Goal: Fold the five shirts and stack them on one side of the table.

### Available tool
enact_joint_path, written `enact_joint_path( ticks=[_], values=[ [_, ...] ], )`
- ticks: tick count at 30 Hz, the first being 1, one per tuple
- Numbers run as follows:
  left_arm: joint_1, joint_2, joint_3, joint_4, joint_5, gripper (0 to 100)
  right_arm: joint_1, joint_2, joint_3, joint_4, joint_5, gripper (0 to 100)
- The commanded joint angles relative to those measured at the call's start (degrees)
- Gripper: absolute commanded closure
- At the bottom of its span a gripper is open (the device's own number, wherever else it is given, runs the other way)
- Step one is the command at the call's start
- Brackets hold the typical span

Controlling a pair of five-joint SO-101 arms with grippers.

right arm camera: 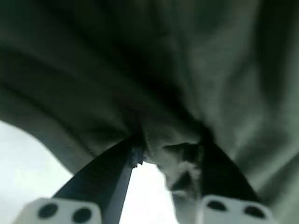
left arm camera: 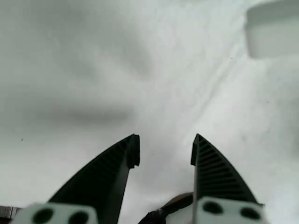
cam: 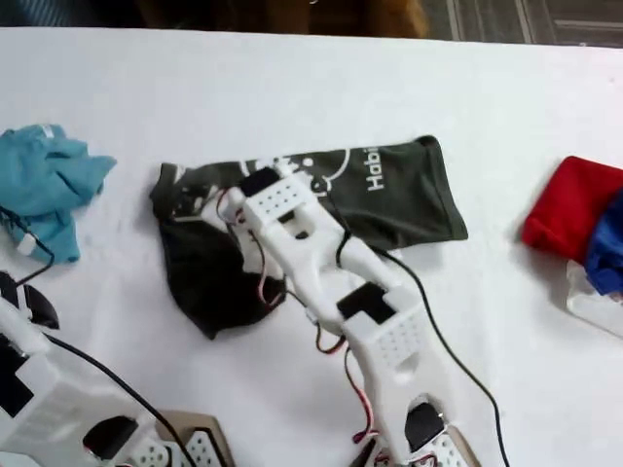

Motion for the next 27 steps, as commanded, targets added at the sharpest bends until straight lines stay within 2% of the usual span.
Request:
enact_joint_path(
  ticks=[1,4,15,19,21,23,27],
  values=[
    [-0.4,-2.8,0.0,-0.2,-0.5,80,1.8,1.3,-6.4,1.8,0.5,98.4],
    [-0.4,-2.8,-0.4,-0.2,-0.5,80,1.9,2.4,-10.5,5.1,0.4,95.4],
    [-0.4,-2.8,-0.4,-0.2,-0.5,80,-0.4,2.1,-17.1,19.3,0.5,98.0],
    [-0.4,-2.8,-0.4,-0.2,-0.5,80,-0.6,2.6,-15.4,19.9,5.5,98.0],
    [-0.4,-2.8,-0.4,-0.2,-0.5,80,-0.9,2.6,-15.1,19.8,5.5,97.6],
    [-0.4,-2.8,-0.4,-0.1,-0.5,80,-0.9,2.5,-15.3,19.6,5.5,92.3],
    [-0.4,-2.8,-0.4,0.0,-0.5,80,0.4,2.2,-15.6,18.8,6.8,74.8]
  ],
)
